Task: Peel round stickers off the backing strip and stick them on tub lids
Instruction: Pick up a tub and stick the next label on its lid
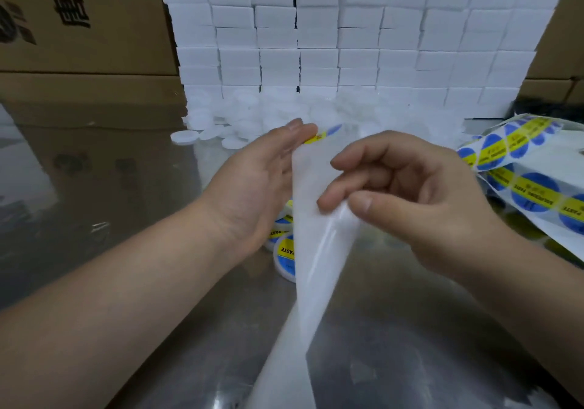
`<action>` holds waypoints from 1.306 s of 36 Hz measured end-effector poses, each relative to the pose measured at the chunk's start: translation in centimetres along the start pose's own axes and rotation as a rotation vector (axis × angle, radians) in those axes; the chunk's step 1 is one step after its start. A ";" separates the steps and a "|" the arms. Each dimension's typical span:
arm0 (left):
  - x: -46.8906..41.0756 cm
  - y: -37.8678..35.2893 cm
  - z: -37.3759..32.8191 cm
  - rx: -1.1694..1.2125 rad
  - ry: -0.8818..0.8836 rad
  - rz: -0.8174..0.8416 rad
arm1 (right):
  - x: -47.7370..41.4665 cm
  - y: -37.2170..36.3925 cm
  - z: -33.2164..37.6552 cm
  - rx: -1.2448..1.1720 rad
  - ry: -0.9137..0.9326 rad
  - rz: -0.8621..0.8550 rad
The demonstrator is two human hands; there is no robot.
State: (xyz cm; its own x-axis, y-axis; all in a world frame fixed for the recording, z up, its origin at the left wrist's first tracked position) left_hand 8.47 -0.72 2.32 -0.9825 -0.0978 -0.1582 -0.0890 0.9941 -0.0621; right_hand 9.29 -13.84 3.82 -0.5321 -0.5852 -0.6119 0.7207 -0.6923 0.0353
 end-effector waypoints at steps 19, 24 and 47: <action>0.6 -0.7 -0.1 -0.197 -0.105 0.077 | -0.9 2.3 -2.4 0.040 -0.368 -0.214; 0.5 -0.5 -0.4 -0.398 -0.171 -0.038 | -0.9 3.1 -2.5 0.200 -0.312 -0.316; -15.1 0.1 2.3 -1.862 -0.092 0.236 | -0.5 5.9 -3.0 0.300 -0.376 -0.624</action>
State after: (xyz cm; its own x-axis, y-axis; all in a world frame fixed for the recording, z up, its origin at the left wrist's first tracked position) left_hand 23.67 0.74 2.44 -0.9945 0.0914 -0.0520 -0.0734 -0.2483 0.9659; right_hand 15.17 -16.35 1.97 -0.9520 -0.1176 -0.2826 0.1174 -0.9929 0.0180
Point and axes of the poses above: each hand's wrist, its own x-axis away from the middle knuckle, its own y-axis out of the back of the hand, z = x × y, the point moved 4 cm from there along -x, towards the middle knuckle, and after that the axes turned 11 degrees about -x, right-handed, at the moved point
